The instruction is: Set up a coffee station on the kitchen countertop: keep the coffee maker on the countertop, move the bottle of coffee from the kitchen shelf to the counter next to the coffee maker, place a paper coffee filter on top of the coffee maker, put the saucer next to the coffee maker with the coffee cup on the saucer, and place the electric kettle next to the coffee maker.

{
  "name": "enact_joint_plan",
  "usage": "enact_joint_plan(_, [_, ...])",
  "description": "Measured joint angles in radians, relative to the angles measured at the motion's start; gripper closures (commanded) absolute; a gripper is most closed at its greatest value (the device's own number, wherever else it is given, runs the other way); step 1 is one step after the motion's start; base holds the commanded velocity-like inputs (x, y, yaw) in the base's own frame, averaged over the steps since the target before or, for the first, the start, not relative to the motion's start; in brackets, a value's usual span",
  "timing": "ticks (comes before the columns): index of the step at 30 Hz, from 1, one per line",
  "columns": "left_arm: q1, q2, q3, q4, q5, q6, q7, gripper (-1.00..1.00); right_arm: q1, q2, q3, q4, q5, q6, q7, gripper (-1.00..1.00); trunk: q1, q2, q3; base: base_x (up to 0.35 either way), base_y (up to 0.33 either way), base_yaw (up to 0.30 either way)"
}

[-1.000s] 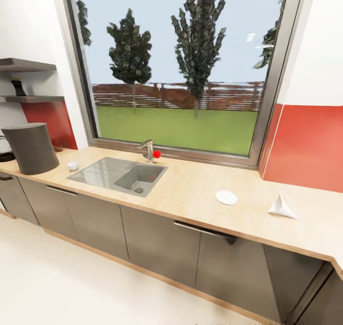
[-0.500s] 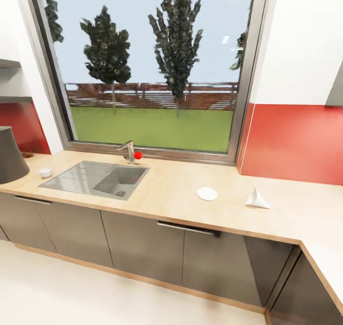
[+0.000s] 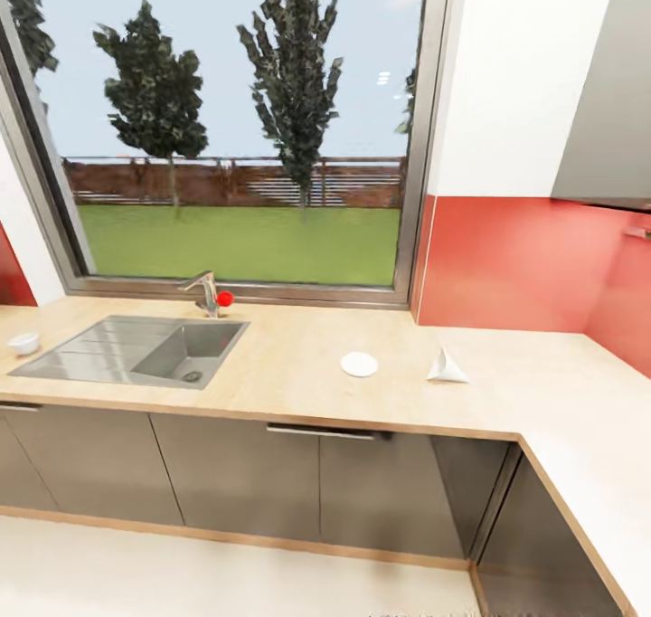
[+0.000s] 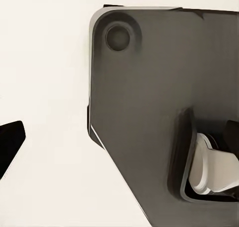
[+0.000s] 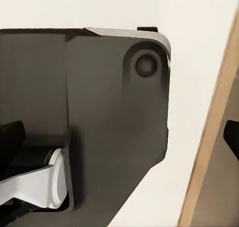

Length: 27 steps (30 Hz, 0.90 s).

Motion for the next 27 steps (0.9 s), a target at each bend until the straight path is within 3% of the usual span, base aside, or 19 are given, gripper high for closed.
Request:
enact_joint_plan(22, [0.001, -0.001, -0.009, 0.000, -0.010, -0.001, -0.005, -1.00, 0.000, 0.000, 0.001, 0.000, 0.000, 0.000, 0.000, -1.00, 0.000, 0.000, 0.000, 0.000, 0.001, -0.265])
enact_joint_plan(27, [0.001, 0.001, -0.005, 0.000, -0.005, -0.002, -0.007, -1.00, 0.000, 0.000, 0.001, 0.000, 0.000, 0.000, -0.001, -1.00, 0.000, 0.000, 0.000, -0.080, 0.177, -0.265])
